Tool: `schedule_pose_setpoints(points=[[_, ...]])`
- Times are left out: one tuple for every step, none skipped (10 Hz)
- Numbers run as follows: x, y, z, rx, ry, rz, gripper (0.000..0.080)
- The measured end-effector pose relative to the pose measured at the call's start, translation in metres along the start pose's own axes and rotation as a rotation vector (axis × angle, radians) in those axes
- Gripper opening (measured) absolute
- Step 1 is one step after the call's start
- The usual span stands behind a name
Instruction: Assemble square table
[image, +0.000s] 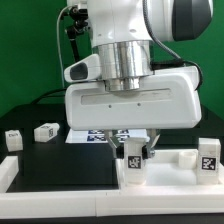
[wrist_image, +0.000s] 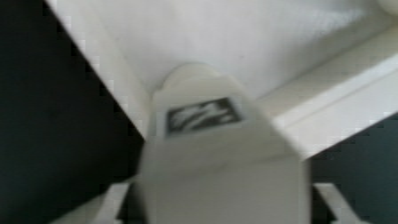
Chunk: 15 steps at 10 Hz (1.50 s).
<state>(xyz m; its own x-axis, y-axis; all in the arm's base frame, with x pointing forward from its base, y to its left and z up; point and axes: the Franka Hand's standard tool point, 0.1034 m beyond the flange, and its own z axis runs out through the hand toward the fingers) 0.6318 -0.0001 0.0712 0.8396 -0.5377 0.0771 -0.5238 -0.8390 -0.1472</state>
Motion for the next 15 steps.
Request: schedule_pose_setpoints(points=[[0.000,0.001,0.000,0.000,0.000,0.041,0.0294],[0.001,0.002,0.000,-0.002,0.000,0.133,0.0294],[0.001,0.003,0.001,-0.004,0.000,0.235,0.0294],[0.001,0.005,0.001,-0.009,-0.003,0.389,0.0294],[0.001,0.008,0.001,0.001,-0.016,0.575,0.0294],[0.000,0.011,0.002,0.013,-0.040,0.794,0.0294],[-0.001,0.012,0.002,0.023,-0.070,0.960,0.0294],[-0.001,0.014,0.002,0.039,-0.098,1.082,0.0294],[-0.002,0.016,0.002,0.045,-0.111,1.206,0.0294],[-0.002,0.016,0.002,0.041,-0.115,1.259,0.0294],[-0.003,0.016,0.002,0.041,-0.114,1.234,0.0322],[-0.004,0.014,0.002,0.029,-0.107,1.160,0.0322],[-0.008,0.009,0.002,0.000,-0.093,1.032,0.0497],[-0.010,0.005,0.000,-0.014,-0.075,0.821,0.0497],[-0.011,-0.001,0.000,-0.013,-0.070,0.627,0.0616]])
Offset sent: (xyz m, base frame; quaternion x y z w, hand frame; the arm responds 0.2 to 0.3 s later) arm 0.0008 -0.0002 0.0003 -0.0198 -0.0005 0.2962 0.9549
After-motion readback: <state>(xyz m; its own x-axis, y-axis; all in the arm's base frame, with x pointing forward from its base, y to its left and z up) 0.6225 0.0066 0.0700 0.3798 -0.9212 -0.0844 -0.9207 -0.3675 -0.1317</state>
